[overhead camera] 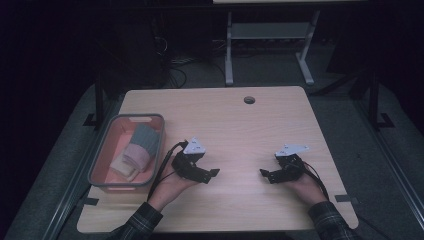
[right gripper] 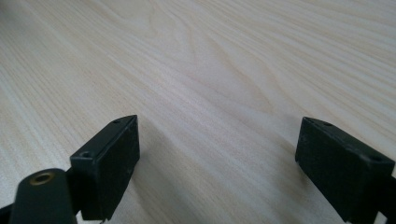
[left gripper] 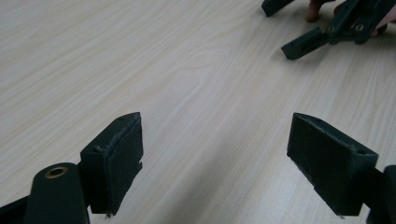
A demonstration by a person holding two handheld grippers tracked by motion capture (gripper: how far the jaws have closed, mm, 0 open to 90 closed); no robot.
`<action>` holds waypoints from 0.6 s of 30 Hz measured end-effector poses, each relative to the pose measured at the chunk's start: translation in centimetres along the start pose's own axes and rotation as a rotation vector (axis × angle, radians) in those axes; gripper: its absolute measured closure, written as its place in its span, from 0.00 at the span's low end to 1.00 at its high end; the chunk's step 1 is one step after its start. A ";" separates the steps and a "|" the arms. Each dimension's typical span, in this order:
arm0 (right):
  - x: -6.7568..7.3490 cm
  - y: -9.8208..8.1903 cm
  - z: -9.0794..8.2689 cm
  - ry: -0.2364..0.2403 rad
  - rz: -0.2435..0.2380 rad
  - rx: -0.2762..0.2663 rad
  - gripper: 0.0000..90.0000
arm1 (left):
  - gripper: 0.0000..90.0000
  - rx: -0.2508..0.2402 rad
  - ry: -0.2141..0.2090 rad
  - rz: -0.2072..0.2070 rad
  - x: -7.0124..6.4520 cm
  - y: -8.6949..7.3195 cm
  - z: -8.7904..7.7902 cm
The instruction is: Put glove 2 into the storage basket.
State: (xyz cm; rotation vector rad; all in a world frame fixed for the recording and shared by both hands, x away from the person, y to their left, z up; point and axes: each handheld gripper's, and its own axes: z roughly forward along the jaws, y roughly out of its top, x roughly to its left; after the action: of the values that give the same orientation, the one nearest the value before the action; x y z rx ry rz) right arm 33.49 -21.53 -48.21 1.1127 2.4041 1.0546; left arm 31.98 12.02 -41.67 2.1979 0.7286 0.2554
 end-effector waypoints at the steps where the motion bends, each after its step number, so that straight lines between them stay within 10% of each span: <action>1: 0.0 0.0 0.0 0.000 0.000 0.000 0.15 | 0.20 0.011 -0.003 0.002 -0.1 -0.1 0.2; 18: 0.0 0.0 0.0 0.000 0.000 0.000 0.15 | 0.16 0.155 -0.002 0.097 -1.5 -2.6 4.8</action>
State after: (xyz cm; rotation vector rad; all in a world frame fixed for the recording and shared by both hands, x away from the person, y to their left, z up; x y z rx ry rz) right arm 33.49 -21.53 -48.21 1.1123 2.4039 1.0548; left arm 31.56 9.51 -46.73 2.3837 0.6606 0.2537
